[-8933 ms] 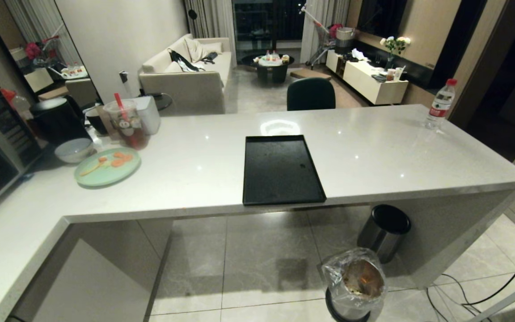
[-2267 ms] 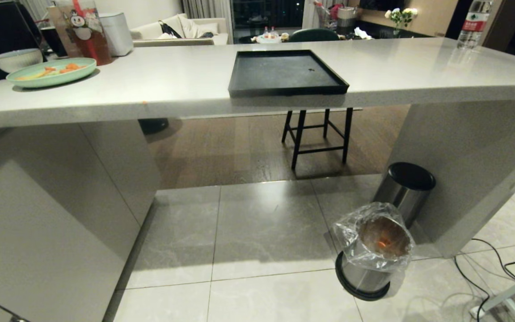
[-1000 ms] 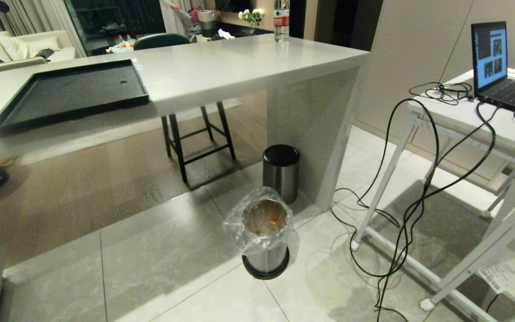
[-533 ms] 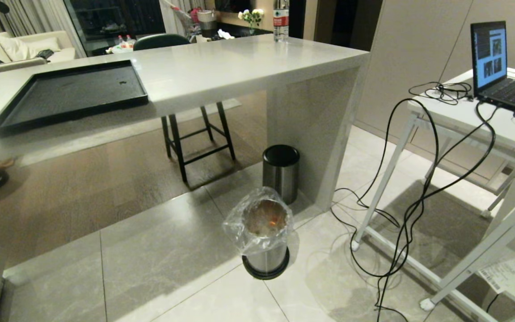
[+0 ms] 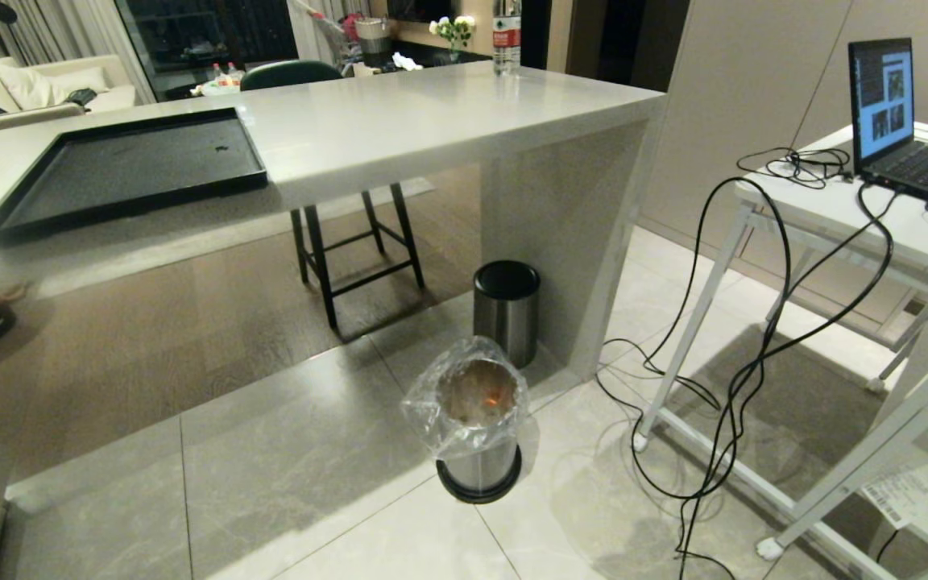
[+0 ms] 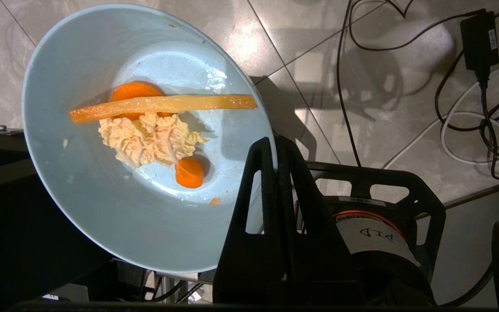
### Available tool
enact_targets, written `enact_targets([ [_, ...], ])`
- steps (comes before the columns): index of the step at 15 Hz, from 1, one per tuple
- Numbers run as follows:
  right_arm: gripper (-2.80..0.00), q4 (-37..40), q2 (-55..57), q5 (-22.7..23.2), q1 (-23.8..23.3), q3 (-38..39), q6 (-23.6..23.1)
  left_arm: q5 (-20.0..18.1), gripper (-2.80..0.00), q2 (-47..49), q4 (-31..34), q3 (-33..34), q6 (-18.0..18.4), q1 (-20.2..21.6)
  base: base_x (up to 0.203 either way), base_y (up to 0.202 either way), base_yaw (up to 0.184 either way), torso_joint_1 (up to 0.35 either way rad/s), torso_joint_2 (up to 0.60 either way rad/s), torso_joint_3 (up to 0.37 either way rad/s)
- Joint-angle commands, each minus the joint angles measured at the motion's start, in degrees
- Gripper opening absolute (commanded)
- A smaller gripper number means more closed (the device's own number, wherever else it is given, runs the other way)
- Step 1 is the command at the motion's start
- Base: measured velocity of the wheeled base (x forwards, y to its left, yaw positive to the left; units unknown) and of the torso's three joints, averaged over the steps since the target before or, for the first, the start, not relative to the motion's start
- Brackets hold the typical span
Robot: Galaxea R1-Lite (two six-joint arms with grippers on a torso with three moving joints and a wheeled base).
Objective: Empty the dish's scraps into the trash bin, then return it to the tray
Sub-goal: Move the bowl over the trash can
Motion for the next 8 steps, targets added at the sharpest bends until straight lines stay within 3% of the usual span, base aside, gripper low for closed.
enact_targets([
  [1, -2.8, 0.13, -0.05, -0.11, 0.03, -0.1, 0.16, 0.03, -2.8, 0.02, -0.01, 0.0, -0.03, 0.0, 0.0, 0.0, 0.0, 0.0, 0.0, 0.0],
  [8, -2.8, 0.13, 0.04, -0.03, 0.03, -0.1, 0.16, 0.03, -2.8, 0.06, -0.01, 0.0, -0.03, 0.0, 0.008, 0.0, 0.0, 0.0, 0.0, 0.001],
])
